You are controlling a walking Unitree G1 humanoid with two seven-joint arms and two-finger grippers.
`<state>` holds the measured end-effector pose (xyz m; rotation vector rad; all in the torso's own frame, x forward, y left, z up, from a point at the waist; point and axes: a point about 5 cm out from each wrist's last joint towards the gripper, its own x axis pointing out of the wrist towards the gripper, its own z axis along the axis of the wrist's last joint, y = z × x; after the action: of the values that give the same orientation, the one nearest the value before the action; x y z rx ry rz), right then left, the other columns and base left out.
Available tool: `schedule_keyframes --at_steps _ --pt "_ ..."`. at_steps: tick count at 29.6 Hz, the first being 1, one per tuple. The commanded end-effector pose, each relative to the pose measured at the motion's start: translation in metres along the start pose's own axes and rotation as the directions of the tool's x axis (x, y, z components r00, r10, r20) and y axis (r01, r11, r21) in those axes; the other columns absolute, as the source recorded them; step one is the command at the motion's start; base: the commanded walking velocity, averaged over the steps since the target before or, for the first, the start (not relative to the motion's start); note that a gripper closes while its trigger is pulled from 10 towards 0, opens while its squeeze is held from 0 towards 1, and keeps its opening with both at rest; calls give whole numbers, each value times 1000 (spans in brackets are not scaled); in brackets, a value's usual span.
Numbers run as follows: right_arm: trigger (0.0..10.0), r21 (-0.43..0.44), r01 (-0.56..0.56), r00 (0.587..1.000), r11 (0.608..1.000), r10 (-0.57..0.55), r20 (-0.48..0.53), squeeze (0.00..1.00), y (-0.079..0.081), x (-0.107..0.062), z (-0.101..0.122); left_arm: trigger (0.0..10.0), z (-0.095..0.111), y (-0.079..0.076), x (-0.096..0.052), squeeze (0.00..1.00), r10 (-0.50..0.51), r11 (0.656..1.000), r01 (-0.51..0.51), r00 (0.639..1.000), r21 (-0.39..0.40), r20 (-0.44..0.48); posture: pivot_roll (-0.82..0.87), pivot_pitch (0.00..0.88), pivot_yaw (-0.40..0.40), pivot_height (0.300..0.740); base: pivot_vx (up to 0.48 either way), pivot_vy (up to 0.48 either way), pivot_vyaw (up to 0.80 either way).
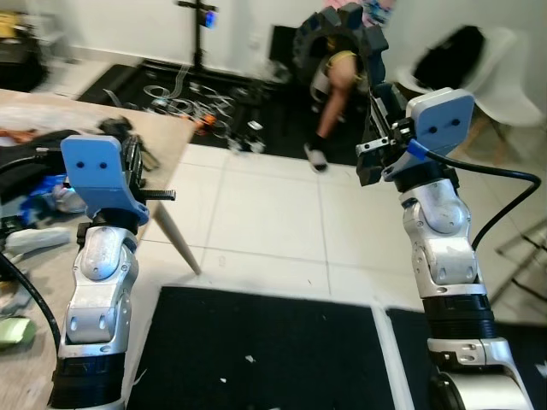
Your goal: Picking trash to rubbish bin
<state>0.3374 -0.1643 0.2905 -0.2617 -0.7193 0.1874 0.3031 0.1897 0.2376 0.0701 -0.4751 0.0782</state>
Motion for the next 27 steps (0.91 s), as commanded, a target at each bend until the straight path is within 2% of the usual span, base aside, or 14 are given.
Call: schedule_keyframes --at_steps 1,6,10,14,27 --pt "10000 0 18 1000 1000 -18 -14 0 -3 -5 -3 10000 -4 -12 -2 0 -44 999 43 999 -8 -22 10 129 -53 740 0 0 -800" --pt "10000 14 59 997 998 -58 -44 0 0 -15 -13 10000 -4 -17 2 0 -94 996 94 995 -7 -27 42 115 0 740 0 0 -800" --pt "10000 22 84 995 996 -83 -60 0 4 -22 -17 10000 -4 -16 8 0 -124 992 124 992 2 -31 57 108 43 740 0 0 -800" --pt "10000 19 117 991 993 -115 -63 0 7 -30 -18 10000 -13 -13 9 0 -170 984 173 984 43 -55 53 102 85 740 0 0 -800" --pt "10000 9 128 988 992 -127 -91 0 11 -46 -22 10000 -19 -29 15 0 -233 972 233 970 -2 -69 48 102 133 740 0 0 -800"
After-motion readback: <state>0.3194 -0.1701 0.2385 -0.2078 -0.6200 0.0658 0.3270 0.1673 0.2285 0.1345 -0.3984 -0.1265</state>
